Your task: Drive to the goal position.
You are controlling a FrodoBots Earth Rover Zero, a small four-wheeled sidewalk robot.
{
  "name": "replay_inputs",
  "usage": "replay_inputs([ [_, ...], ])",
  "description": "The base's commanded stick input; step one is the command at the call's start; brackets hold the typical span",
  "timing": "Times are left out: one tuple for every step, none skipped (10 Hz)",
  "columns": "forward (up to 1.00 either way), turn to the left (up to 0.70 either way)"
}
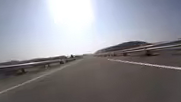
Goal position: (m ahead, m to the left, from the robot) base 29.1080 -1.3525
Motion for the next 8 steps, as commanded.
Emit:
replay_inputs([
  [1.0, 0.0],
  [1.0, 0.0],
  [1.0, 0.0],
  [1.0, 0.0],
  [1.0, 0.0],
  [1.0, 0.0],
  [1.0, 0.0],
  [1.0, 0.0],
])
